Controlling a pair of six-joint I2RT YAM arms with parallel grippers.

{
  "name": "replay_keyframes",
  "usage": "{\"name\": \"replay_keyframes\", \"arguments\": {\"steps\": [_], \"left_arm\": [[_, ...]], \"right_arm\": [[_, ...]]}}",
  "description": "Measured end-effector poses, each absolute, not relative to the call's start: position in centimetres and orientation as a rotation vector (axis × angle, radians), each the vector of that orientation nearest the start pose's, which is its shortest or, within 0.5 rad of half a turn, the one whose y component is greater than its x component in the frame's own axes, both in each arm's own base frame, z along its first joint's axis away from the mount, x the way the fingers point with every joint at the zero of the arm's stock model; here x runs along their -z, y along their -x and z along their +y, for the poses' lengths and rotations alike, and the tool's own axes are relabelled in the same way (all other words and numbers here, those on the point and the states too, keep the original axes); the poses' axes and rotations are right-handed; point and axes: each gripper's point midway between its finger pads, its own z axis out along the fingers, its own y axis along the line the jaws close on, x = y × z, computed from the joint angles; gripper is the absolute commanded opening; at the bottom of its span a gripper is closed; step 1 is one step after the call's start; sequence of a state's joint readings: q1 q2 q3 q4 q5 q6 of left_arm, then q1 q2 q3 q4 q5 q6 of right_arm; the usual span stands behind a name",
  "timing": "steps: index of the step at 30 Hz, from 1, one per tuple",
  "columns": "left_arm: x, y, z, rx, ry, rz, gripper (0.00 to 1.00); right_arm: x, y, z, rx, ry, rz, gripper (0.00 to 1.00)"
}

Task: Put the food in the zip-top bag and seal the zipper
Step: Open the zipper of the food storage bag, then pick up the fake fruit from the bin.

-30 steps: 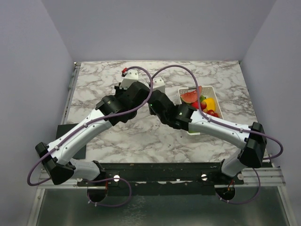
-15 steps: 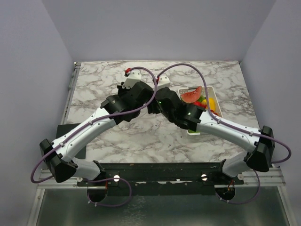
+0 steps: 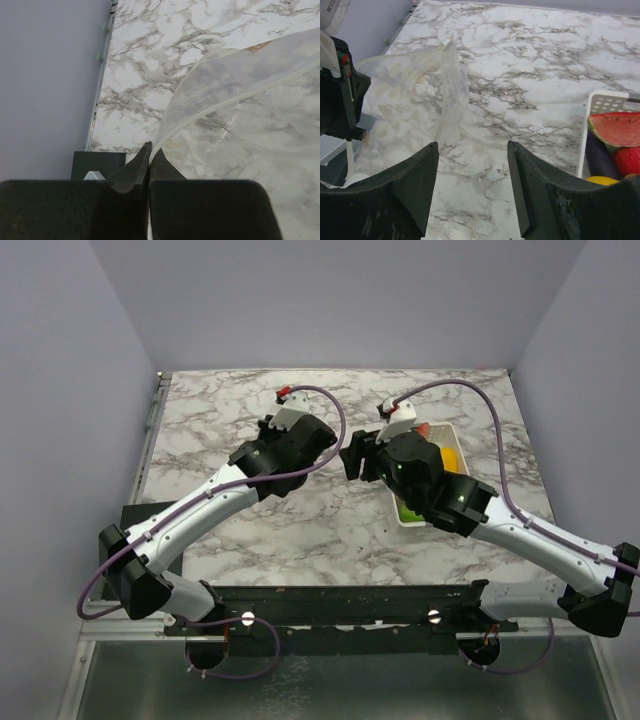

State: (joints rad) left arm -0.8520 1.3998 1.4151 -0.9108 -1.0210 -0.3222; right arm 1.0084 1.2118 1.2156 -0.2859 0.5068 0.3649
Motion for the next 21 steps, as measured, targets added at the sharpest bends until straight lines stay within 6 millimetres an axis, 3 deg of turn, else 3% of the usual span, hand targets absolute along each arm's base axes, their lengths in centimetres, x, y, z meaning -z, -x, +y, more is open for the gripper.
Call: {"name": "replay_keyframes", "arguments": {"steps": [9,21], "left_arm": [[-26.5,-31.2,-13.1,-0.653,-0.194,2.021,0.0],[-24.8,-31.7,-13.9,-0.669,-0.216,2.032,0.0]], "right_arm": [[-30.1,-26.2,23.0,-0.334,0.194,1.892,0.73],[-23.1,-26.1,15.8,-0.105,0.102,2.089,0.81]]}}
